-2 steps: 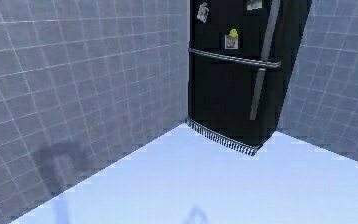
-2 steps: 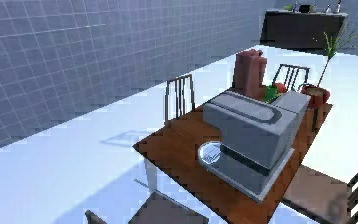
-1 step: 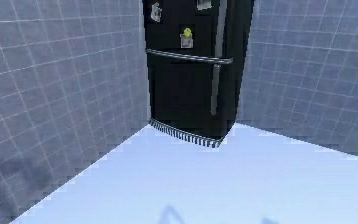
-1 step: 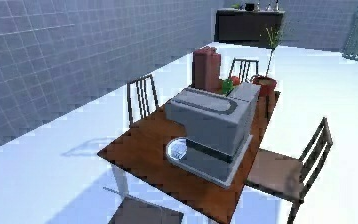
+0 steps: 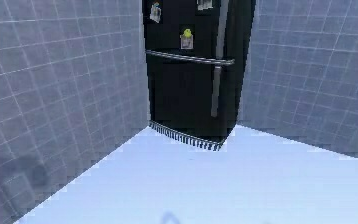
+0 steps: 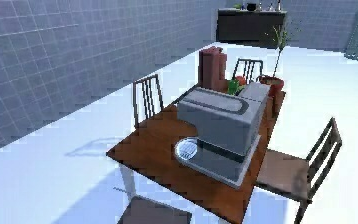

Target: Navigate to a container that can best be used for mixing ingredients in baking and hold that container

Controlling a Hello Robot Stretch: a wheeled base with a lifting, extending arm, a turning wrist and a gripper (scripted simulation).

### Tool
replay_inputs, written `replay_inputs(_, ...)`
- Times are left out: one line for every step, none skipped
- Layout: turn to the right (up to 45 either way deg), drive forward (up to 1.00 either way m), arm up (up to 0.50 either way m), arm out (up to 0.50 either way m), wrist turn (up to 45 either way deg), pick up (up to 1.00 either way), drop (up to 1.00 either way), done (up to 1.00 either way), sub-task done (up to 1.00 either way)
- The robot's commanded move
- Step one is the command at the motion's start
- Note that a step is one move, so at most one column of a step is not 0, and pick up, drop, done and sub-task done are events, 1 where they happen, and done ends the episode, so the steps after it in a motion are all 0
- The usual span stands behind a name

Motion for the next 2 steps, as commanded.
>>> replay_inputs(24.0,0.0,0.0,0.0,0.0,0.0,0.0,0.0,0.0)
replay_inputs(0.0,0.6,0.0,0.0,0.0,0.0,0.0,0.0,0.0)
